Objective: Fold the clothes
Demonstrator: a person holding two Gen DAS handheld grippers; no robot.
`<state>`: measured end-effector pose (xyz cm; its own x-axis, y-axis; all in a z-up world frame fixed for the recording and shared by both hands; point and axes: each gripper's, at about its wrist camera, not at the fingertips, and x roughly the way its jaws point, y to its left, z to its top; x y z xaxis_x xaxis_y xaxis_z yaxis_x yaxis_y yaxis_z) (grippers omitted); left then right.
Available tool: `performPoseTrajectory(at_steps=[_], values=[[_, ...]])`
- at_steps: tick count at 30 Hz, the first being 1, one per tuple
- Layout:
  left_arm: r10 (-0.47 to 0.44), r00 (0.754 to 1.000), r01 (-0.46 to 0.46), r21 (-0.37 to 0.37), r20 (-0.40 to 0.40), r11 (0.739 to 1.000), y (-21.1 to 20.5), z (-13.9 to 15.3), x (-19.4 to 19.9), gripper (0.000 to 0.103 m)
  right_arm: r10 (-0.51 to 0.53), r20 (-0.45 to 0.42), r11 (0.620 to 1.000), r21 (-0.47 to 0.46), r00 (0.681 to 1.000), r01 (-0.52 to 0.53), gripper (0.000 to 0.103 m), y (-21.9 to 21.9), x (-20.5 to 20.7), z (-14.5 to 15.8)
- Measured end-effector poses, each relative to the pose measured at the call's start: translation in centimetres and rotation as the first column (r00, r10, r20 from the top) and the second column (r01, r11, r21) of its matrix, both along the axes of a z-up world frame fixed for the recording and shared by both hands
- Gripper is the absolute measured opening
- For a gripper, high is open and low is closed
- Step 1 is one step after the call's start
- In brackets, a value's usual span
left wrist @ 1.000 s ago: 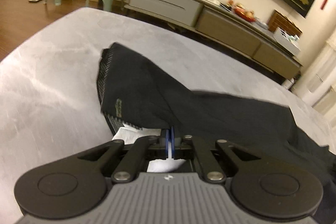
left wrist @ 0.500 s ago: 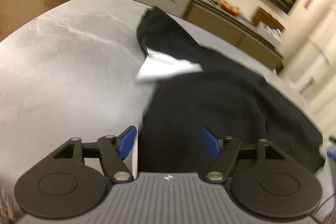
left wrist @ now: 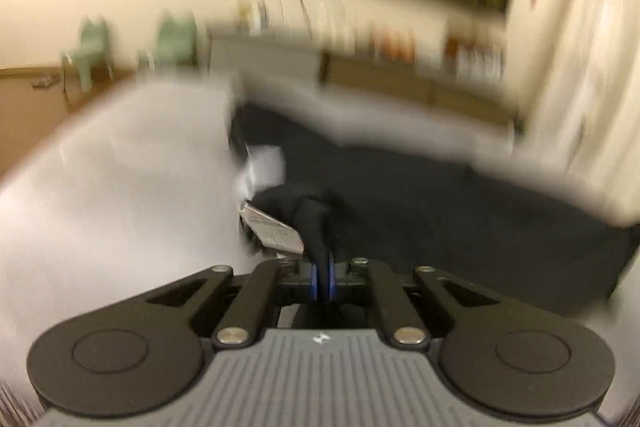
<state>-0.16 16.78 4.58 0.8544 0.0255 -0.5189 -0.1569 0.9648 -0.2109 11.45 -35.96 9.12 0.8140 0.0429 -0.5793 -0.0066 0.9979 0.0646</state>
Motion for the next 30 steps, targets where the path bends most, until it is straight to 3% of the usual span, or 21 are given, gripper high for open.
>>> performPoseTrajectory(at_steps=[1,3,4,5,6,7,8,9,11,14,15,17,18,21,23,25,26,28,29,30], values=[[0.038,0.997,-0.037,-0.023,0.061,0.999,1.3,2.5,0.2,0.005,-0.001,0.123,1.000,-0.024,0.992,0.004,0.002,0.5,-1.0,2.8],[0.112,0.983,-0.109,-0.026,0.145,0.994,3.0,6.3,1.0,0.006,0.026,0.343,0.998,-0.058,0.939,-0.007,0.002,1.6,-3.4,7.2],[0.146,0.972,-0.143,-0.028,0.182,0.989,3.8,8.2,1.4,0.006,0.025,0.352,0.999,-0.052,0.936,-0.008,0.002,1.9,-3.2,7.7],[0.135,0.981,-0.139,0.012,0.142,0.990,3.8,7.9,2.9,0.007,0.020,0.339,0.999,-0.040,0.940,-0.007,0.006,2.0,-2.8,8.0],[0.126,0.987,-0.132,0.052,0.101,0.990,3.7,7.7,4.3,0.008,0.015,0.327,1.000,-0.028,0.945,-0.006,0.023,2.2,-2.4,8.2],[0.119,0.991,-0.124,0.092,0.059,0.988,3.7,7.4,5.7,0.009,0.010,0.249,1.000,0.008,0.969,-0.012,0.039,1.7,-1.5,6.7],[0.117,0.993,-0.115,0.127,-0.011,0.985,3.7,5.5,7.2,0.011,0.008,0.154,0.999,0.050,0.988,-0.016,0.061,1.0,-0.6,4.9],[0.114,0.991,-0.104,0.132,-0.066,0.986,3.8,3.5,8.0,0.011,0.011,0.058,0.996,0.092,0.998,-0.016,0.065,0.4,0.4,3.0],[0.109,0.983,-0.092,0.116,-0.148,0.989,4.1,-0.3,8.7,0.011,-0.077,-0.030,0.985,0.149,0.997,0.081,0.072,-1.6,-0.5,-1.0],[0.100,0.969,-0.091,0.049,-0.224,0.995,4.7,-5.2,8.5,0.011,-0.112,-0.287,0.960,0.217,0.951,0.178,0.070,-3.5,-0.4,-5.0],[0.102,0.963,-0.099,0.028,-0.250,0.995,5.1,-6.2,8.1,0.011,-0.089,-0.281,0.961,0.228,0.956,0.156,0.076,-3.5,-0.5,-5.0],[0.086,0.967,-0.087,0.007,-0.241,0.996,5.3,-6.1,8.1,0.015,-0.082,-0.248,0.983,0.138,0.965,0.119,0.090,-2.4,-0.9,-4.7],[0.068,0.975,-0.069,0.004,-0.213,0.998,5.4,-5.4,8.0,0.020,-0.071,-0.236,0.991,0.096,0.969,0.096,0.090,-1.7,-0.9,-4.8],[0.038,0.982,-0.033,0.027,-0.183,0.999,4.4,-5.2,8.3,0.034,0.025,-0.257,0.996,0.091,0.966,-0.002,0.089,1.1,-0.5,-5.5],[0.027,0.976,-0.018,0.046,-0.216,0.999,3.9,-5.9,8.7,0.034,0.067,-0.278,0.998,0.036,0.958,-0.059,0.089,3.3,0.6,-6.1],[0.014,0.969,-0.005,0.041,-0.245,0.999,3.7,-6.4,9.2,0.034,0.079,-0.304,0.994,-0.047,0.949,-0.098,0.083,4.9,1.7,-7.1],[0.016,0.968,-0.007,0.040,-0.249,0.999,3.6,-6.6,9.1,0.035,0.094,-0.307,0.990,-0.071,0.947,-0.122,0.071,5.3,1.9,-7.4],[0.023,0.967,-0.013,0.039,-0.252,0.999,3.5,-7.0,8.8,0.036,0.130,-0.305,0.979,-0.109,0.943,-0.170,0.060,5.8,2.1,-7.7],[0.026,0.967,-0.017,0.038,-0.253,0.999,3.4,-7.1,8.6,0.036,0.135,-0.308,0.976,-0.124,0.942,-0.181,0.032,5.6,2.3,-7.5],[0.028,0.967,-0.020,0.037,-0.253,0.999,3.3,-7.3,8.5,0.036,0.137,-0.312,0.972,-0.139,0.940,-0.188,0.012,5.3,2.6,-7.3]])
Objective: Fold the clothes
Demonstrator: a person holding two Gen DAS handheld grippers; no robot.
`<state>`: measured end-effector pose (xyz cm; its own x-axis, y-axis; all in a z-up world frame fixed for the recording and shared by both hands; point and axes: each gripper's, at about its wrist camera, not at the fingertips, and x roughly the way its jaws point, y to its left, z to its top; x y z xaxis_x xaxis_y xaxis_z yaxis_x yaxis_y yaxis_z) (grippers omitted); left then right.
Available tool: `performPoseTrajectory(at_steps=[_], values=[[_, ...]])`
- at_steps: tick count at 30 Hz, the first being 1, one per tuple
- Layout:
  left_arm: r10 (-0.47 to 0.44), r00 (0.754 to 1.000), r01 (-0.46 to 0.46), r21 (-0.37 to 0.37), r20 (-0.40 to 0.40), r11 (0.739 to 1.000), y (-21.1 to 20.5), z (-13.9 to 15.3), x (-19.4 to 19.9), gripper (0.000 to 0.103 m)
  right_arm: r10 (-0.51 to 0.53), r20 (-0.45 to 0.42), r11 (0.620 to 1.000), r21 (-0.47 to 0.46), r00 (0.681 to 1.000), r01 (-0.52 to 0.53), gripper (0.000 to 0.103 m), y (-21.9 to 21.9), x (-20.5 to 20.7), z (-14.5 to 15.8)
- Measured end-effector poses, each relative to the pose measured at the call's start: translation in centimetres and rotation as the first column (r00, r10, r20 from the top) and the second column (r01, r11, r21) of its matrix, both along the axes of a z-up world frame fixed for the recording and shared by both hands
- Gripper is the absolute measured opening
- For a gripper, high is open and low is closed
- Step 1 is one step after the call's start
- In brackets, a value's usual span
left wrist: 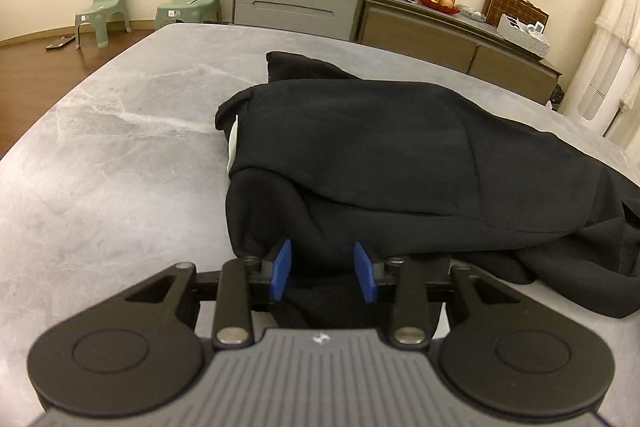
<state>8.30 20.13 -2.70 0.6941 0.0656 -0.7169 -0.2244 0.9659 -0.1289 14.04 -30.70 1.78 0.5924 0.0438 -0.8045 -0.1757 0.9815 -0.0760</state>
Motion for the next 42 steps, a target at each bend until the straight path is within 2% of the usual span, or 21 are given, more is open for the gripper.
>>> performPoseTrajectory(at_steps=[1,5,8,10,11,12,13,14,16,19,20,22,23,24,27,29,31,34,36,39,42], values=[[0.004,1.000,-0.004,0.001,0.001,1.000,0.0,0.1,-0.2,0.036,-0.020,0.007,0.999,-0.036,1.000,0.020,0.000,-0.7,0.1,0.3],[0.040,0.999,-0.039,-0.024,0.005,0.999,1.0,0.4,-0.8,0.035,-0.226,0.117,0.963,-0.119,0.967,0.240,0.000,-7.3,-0.9,3.6],[0.063,0.998,-0.063,-0.053,0.008,0.997,1.6,0.9,-0.9,0.035,-0.448,0.220,0.820,-0.285,0.866,0.497,0.000,-14.1,-0.6,4.9],[0.075,0.997,-0.074,-0.057,0.016,0.996,1.7,1.2,-0.9,0.035,-0.534,0.171,0.822,-0.121,0.828,0.556,0.008,-16.8,-1.5,6.0],[0.082,0.996,-0.081,-0.053,0.018,0.995,1.7,1.3,-0.8,0.035,-0.507,0.146,0.859,0.004,0.850,0.512,0.018,-16.4,-2.2,6.3],[0.085,0.996,-0.084,-0.050,0.016,0.995,1.8,1.3,-0.8,0.035,-0.460,0.130,0.885,0.138,0.878,0.444,0.060,-15.7,-2.8,6.6],[0.088,0.996,-0.088,-0.046,0.014,0.995,1.8,1.2,-0.7,0.035,-0.399,0.108,0.897,0.254,0.911,0.363,0.080,-14.3,-3.0,6.3],[0.092,0.996,-0.091,-0.043,0.006,0.995,1.8,1.1,-0.6,0.035,-0.351,0.097,0.904,0.294,0.931,0.311,0.095,-12.5,-2.6,5.7],[0.095,0.995,-0.095,-0.032,-0.008,0.995,1.8,0.8,-0.4,0.035,-0.263,0.083,0.913,0.342,0.961,0.220,0.094,-8.7,-1.4,4.5],[0.096,0.995,-0.096,-0.017,-0.014,0.995,1.8,0.6,-0.6,0.035,-0.244,0.055,0.934,0.283,0.968,0.219,0.094,-5.1,1.1,2.3],[0.097,0.995,-0.097,-0.017,-0.013,0.995,1.9,0.6,-0.6,0.035,-0.252,0.040,0.938,0.256,0.967,0.234,0.091,-4.2,1.7,1.5],[0.096,0.995,-0.096,-0.015,-0.015,0.995,1.9,0.5,-0.6,0.035,-0.262,0.007,0.946,0.199,0.965,0.255,0.072,-3.3,2.8,-0.1],[0.094,0.995,-0.094,-0.013,-0.016,0.995,1.8,0.5,-0.6,0.035,-0.255,0.029,0.955,0.161,0.966,0.247,0.048,-3.4,2.8,-0.2],[0.093,0.996,-0.094,-0.013,-0.016,0.996,1.8,0.6,-0.6,0.035,-0.233,0.025,0.966,0.117,0.972,0.229,0.005,-3.5,2.9,0.0],[0.090,0.996,-0.090,-0.033,-0.008,0.995,2.0,0.9,-0.7,0.038,-0.204,0.012,0.974,0.099,0.979,0.202,0.000,-5.9,2.0,1.8],[0.085,0.996,-0.084,-0.045,0.000,0.995,2.0,1.1,-0.7,0.039,-0.245,0.096,0.965,-0.066,0.965,0.252,0.000,-7.7,0.8,3.1],[0.079,0.997,-0.078,-0.053,0.008,0.996,2.0,1.3,-0.7,0.041,-0.332,0.190,0.906,-0.208,0.924,0.368,0.000,-10.8,0.0,4.0],[0.086,0.996,-0.085,-0.054,0.016,0.995,2.2,1.5,-0.6,0.042,-0.468,0.256,0.811,-0.256,0.846,0.526,0.014,-14.7,-1.0,4.0],[0.130,0.991,-0.128,-0.047,0.030,0.991,2.9,1.8,-0.8,0.042,-0.500,0.225,0.841,-0.104,0.837,0.530,0.037,-15.4,-1.5,3.7],[0.172,0.984,-0.169,-0.065,0.041,0.983,4.1,2.0,-0.8,0.052,-0.455,0.144,0.889,0.130,0.878,0.440,0.075,-15.3,-1.4,3.4],[0.104,0.994,-0.105,-0.086,-0.016,0.991,3.9,1.5,1.0,0.069,-0.363,0.125,0.931,0.086,0.923,0.354,0.093,-12.8,0.5,1.9]])
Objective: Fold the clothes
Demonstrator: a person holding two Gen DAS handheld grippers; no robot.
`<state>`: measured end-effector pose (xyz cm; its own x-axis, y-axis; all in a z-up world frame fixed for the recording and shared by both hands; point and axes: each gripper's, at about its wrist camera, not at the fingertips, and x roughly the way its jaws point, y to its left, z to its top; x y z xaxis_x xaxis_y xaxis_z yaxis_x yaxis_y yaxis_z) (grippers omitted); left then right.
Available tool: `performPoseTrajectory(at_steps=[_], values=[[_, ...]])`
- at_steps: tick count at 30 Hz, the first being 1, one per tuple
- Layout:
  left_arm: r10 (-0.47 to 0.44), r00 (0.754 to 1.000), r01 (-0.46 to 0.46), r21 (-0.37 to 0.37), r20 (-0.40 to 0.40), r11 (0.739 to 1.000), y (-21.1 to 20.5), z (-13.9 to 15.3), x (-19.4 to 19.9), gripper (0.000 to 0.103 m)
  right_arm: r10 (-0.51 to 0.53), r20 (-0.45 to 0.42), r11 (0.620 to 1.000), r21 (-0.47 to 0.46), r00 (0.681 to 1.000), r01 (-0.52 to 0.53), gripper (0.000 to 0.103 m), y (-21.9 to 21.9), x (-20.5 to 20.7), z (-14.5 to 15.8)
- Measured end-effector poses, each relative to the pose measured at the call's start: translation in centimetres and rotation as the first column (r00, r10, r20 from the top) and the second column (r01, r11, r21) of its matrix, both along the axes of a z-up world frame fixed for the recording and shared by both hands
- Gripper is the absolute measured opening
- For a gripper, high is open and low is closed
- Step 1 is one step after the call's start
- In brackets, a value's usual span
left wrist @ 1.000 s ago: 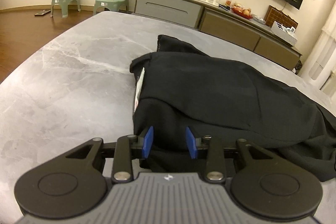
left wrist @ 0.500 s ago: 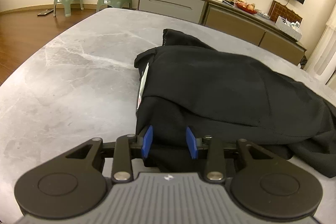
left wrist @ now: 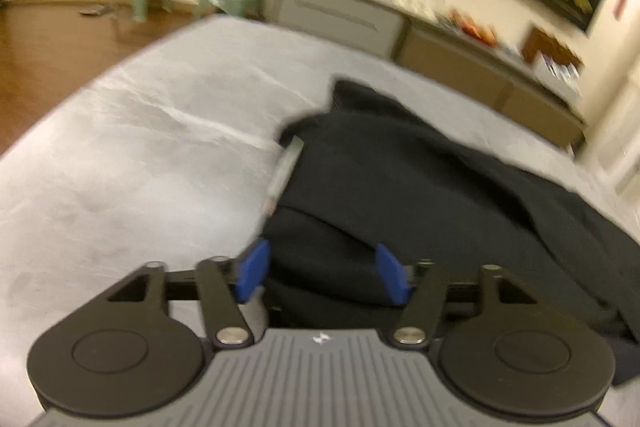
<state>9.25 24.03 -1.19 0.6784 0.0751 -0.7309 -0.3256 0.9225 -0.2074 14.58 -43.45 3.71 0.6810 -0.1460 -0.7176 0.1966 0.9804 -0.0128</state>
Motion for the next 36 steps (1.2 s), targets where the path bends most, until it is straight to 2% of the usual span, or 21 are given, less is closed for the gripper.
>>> performPoseTrajectory(at_steps=[3,4,5,6,7,9,10,11,12,13,14,16,22,25,28,29,30,31,33,34,36], values=[[-0.054,0.998,0.055,0.040,-0.044,0.998,-1.5,-0.6,2.4,0.070,0.051,-0.080,0.993,-0.103,0.995,-0.059,0.092,1.5,1.2,-1.8],[-0.064,0.997,0.067,0.063,-0.052,0.996,-2.0,-0.8,3.1,0.069,0.057,-0.100,0.993,-0.100,0.993,-0.068,0.091,1.5,1.1,-2.1],[-0.071,0.996,0.075,0.082,-0.058,0.994,-2.4,-1.0,3.7,0.067,0.064,-0.120,0.993,-0.092,0.991,-0.075,0.083,1.3,0.9,-2.3],[-0.077,0.995,0.083,0.089,-0.065,0.993,-2.6,-1.3,4.2,0.061,0.070,-0.139,0.993,-0.083,0.988,-0.082,0.066,1.1,0.6,-2.5],[-0.083,0.994,0.090,0.095,-0.072,0.991,-2.8,-1.6,4.7,0.053,0.077,-0.155,0.994,-0.067,0.985,-0.089,0.057,1.0,0.7,-2.6],[-0.093,0.992,0.100,0.099,-0.081,0.990,-3.2,-2.3,5.7,0.024,0.098,-0.151,0.993,-0.054,0.984,-0.108,0.038,1.2,1.3,-2.7],[-0.087,0.992,0.097,0.122,-0.086,0.988,-3.3,-2.5,6.3,0.016,0.110,-0.150,0.991,-0.053,0.983,-0.119,0.032,1.6,1.6,-2.7],[-0.080,0.993,0.093,0.144,-0.092,0.985,-3.4,-2.6,6.8,0.006,0.125,-0.148,0.989,-0.060,0.981,-0.135,0.020,2.1,2.1,-2.9],[-0.072,0.992,0.088,0.158,-0.102,0.983,-3.2,-2.9,7.3,0.006,0.145,-0.145,0.986,-0.060,0.979,-0.155,0.009,2.6,2.7,-3.0],[-0.065,0.993,0.083,0.191,-0.100,0.978,-3.0,-3.0,7.8,0.006,0.155,-0.144,0.984,-0.066,0.978,-0.165,0.009,3.3,3.5,-3.1],[-0.058,0.994,0.079,0.224,-0.098,0.971,-2.8,-3.2,8.3,0.006,0.165,-0.145,0.981,-0.076,0.976,-0.178,0.003,4.0,4.3,-3.3],[-0.038,0.993,0.068,0.279,-0.111,0.958,-2.0,-3.3,9.7,0.006,0.202,-0.124,0.973,-0.091,0.971,-0.214,0.003,5.6,5.7,-3.7],[0.048,0.985,0.028,0.435,-0.163,0.900,1.4,-3.8,14.2,0.006,0.215,-0.063,0.974,-0.061,0.975,-0.219,0.004,8.4,9.9,-4.5],[0.056,0.987,0.014,0.428,-0.152,0.904,3.5,-4.0,15.2,0.006,0.211,-0.049,0.977,-0.025,0.976,-0.212,0.004,8.3,11.2,-4.6],[0.022,0.989,0.021,0.293,-0.143,0.956,5.3,-3.1,14.9,0.007,0.207,-0.053,0.978,0.018,0.977,-0.206,0.010,7.6,11.6,-4.3],[0.018,0.991,0.011,0.221,-0.131,0.975,6.0,-2.4,14.6,0.011,0.205,-0.061,0.979,0.030,0.977,-0.203,0.022,7.2,11.6,-4.2],[0.025,0.995,-0.010,0.156,-0.098,0.988,6.6,-1.3,14.1,0.014,0.195,-0.072,0.980,0.046,0.978,-0.192,0.039,6.8,11.6,-4.1],[0.027,0.998,-0.020,0.113,-0.054,0.993,7.0,-0.1,13.5,0.017,0.182,-0.065,0.982,0.071,0.981,-0.177,0.043,6.0,11.3,-3.6],[0.015,0.999,-0.017,0.058,0.030,0.998,7.4,2.2,12.5,0.038,0.155,-0.043,0.981,0.126,0.987,-0.149,0.051,4.4,10.8,-2.6],[0.011,0.997,-0.013,0.031,0.070,0.999,7.6,3.3,12.0,0.044,0.137,-0.014,0.980,0.149,0.991,-0.133,0.055,3.5,10.3,-1.8],[-0.021,0.997,0.022,-0.023,0.072,0.999,8.1,4.1,13.0,0.063,0.083,0.042,0.986,0.144,0.996,-0.089,0.082,2.2,9.7,-0.9]])
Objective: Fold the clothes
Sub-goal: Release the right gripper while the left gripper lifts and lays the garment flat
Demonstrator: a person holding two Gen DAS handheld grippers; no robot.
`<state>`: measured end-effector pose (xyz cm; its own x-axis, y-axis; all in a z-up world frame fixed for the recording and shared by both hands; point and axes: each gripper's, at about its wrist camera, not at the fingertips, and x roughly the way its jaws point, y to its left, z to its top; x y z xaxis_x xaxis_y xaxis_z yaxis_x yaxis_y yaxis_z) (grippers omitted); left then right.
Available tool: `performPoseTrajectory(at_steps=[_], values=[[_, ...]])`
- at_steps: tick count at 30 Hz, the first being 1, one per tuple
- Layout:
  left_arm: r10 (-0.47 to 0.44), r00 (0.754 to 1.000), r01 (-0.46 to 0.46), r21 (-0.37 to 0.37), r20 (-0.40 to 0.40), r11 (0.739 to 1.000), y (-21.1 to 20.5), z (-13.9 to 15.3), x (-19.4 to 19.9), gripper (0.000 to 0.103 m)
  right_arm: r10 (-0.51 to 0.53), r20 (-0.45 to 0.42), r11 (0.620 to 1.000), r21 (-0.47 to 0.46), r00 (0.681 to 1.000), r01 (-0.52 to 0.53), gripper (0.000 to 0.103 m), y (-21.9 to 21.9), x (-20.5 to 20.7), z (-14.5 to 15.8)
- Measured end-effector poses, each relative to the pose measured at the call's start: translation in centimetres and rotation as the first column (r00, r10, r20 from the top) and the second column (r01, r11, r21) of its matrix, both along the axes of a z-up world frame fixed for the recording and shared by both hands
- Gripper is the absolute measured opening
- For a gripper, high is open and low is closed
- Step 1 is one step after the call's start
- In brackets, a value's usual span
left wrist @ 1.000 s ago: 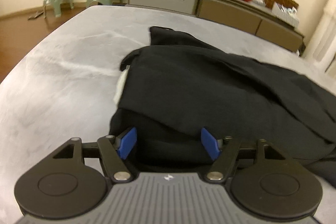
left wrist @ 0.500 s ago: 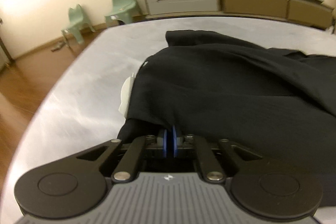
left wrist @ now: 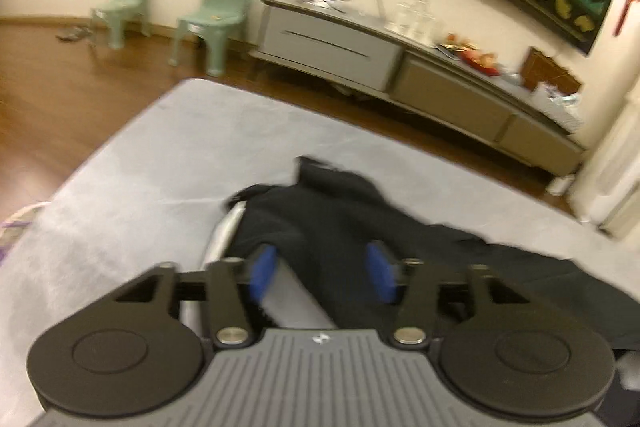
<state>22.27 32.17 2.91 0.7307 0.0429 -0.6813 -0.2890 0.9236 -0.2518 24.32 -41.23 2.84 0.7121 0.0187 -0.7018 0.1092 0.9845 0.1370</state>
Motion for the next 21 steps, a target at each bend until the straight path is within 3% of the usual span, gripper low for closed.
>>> performPoseTrajectory(at_steps=[3,7,10,12,14,17,19,21], values=[[0.001,0.998,-0.003,-0.034,-0.069,0.999,0.9,-0.7,3.5,0.064,-0.103,0.032,0.994,-0.044,0.994,0.104,0.089,-1.6,0.7,-0.2],[0.088,0.987,-0.100,-0.084,-0.136,0.991,2.8,-1.8,8.6,0.064,-0.155,-0.015,0.988,0.005,0.988,0.155,0.088,-2.7,2.8,-2.4],[0.094,0.991,-0.106,-0.130,-0.096,0.986,3.2,-0.9,8.7,0.064,-0.137,-0.033,0.990,-0.017,0.990,0.137,0.088,-2.2,3.7,-3.5],[0.051,0.998,-0.056,-0.192,-0.032,0.980,3.0,-0.2,7.2,0.070,-0.127,-0.033,0.992,-0.027,0.991,0.126,0.088,-2.1,4.0,-3.6],[-0.058,0.997,0.049,-0.203,-0.042,0.978,1.8,-0.1,6.1,0.073,-0.117,-0.036,0.993,-0.021,0.992,0.116,0.088,-2.5,4.6,-3.8],[-0.199,0.972,0.184,-0.120,-0.128,0.976,-1.1,0.8,4.0,0.070,-0.109,-0.051,0.994,-0.009,0.993,0.108,0.077,-2.8,6.0,-4.4],[-0.269,0.958,0.264,-0.063,-0.098,0.962,-2.4,3.0,2.0,0.070,-0.092,-0.042,0.995,-0.033,0.995,0.091,0.075,-2.6,6.9,-4.6],[-0.278,0.960,0.277,-0.025,-0.025,0.961,-2.3,5.8,0.6,0.075,-0.089,-0.040,0.995,-0.043,0.995,0.088,0.074,-2.5,7.5,-4.7]])
